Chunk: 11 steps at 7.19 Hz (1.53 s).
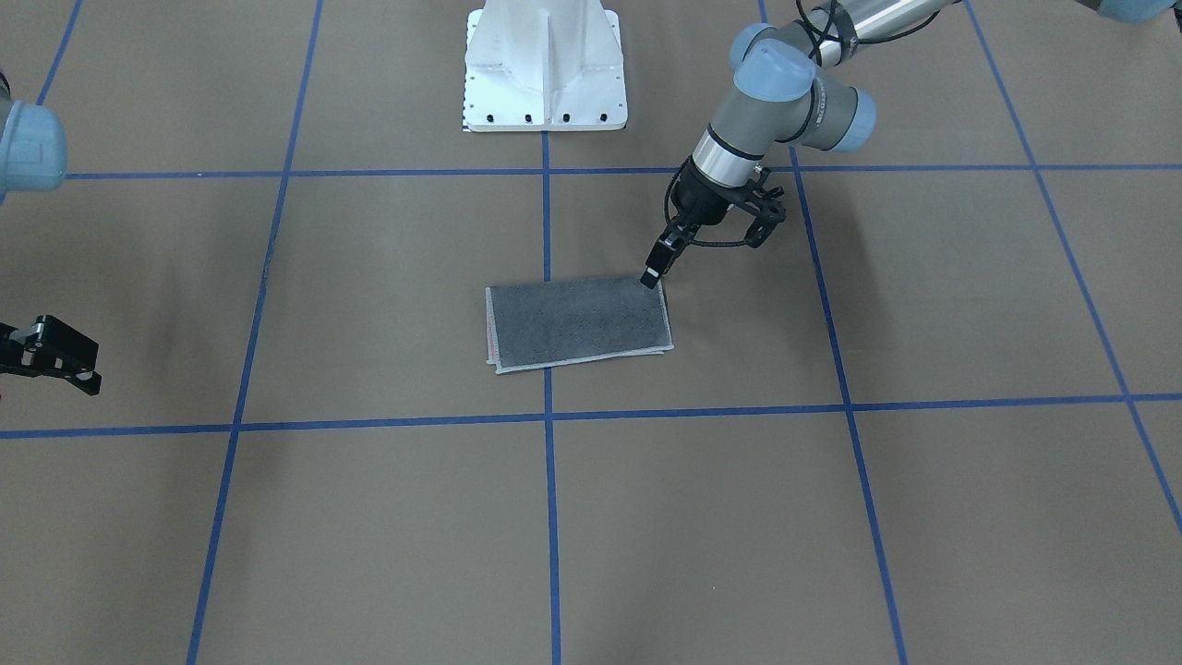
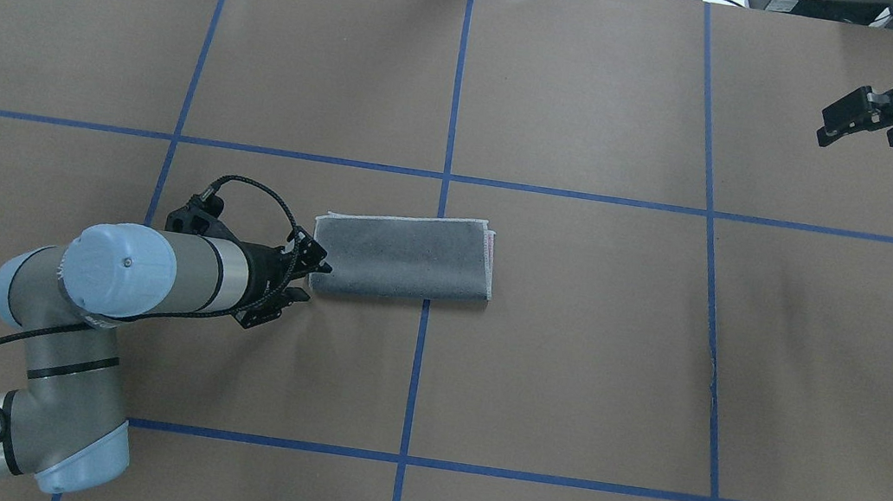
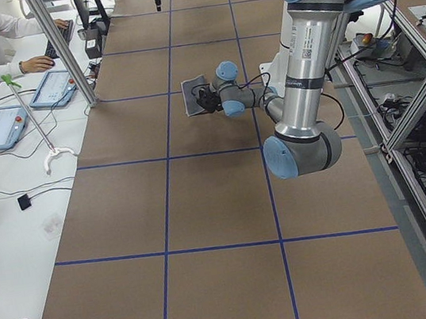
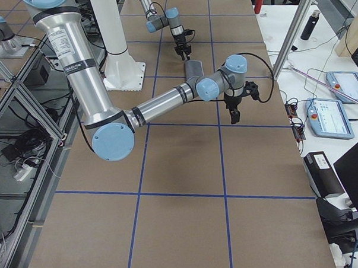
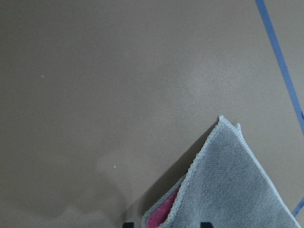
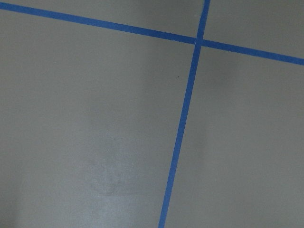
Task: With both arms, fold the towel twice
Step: 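Grasp the end of the folded grey strip with the left gripper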
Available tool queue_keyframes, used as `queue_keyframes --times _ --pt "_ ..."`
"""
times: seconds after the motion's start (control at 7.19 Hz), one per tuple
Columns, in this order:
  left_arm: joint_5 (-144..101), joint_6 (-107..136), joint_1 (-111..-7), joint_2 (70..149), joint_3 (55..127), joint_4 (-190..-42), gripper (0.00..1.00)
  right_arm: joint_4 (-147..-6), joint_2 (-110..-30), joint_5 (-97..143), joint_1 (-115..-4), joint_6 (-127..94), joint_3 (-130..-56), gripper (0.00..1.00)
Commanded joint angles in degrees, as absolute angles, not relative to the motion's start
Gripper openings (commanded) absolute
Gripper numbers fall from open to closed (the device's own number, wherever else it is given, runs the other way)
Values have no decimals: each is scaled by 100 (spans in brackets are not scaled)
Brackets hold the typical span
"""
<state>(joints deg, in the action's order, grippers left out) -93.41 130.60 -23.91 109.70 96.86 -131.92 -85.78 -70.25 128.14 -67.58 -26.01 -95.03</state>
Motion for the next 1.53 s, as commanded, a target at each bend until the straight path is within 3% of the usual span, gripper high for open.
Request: queue_keyframes --times 0.0,0.42,0.56,0.7,1.39 --pt "-9343 13052 -2391 11039 9563 -13184 54 -8578 -7031 12806 -6759 -2602 -9519 100" --pt "-9343 13043 -2391 11074 9554 -13192 44 -8569 -7075 12814 -6759 -2602 -9536 100" --pt "-9343 13043 -2391 11074 9554 -13192 31 -8569 -7075 12814 -6759 -2602 -9536 100" --pt "-9343 13017 -2399 11066 9562 -13192 0 -8569 -7075 12814 -6759 -2602 -9536 100" --pt "-9902 11657 -3214 10716 9782 -13227 0 -8552 -7137 12814 -6759 -2602 -9580 100"
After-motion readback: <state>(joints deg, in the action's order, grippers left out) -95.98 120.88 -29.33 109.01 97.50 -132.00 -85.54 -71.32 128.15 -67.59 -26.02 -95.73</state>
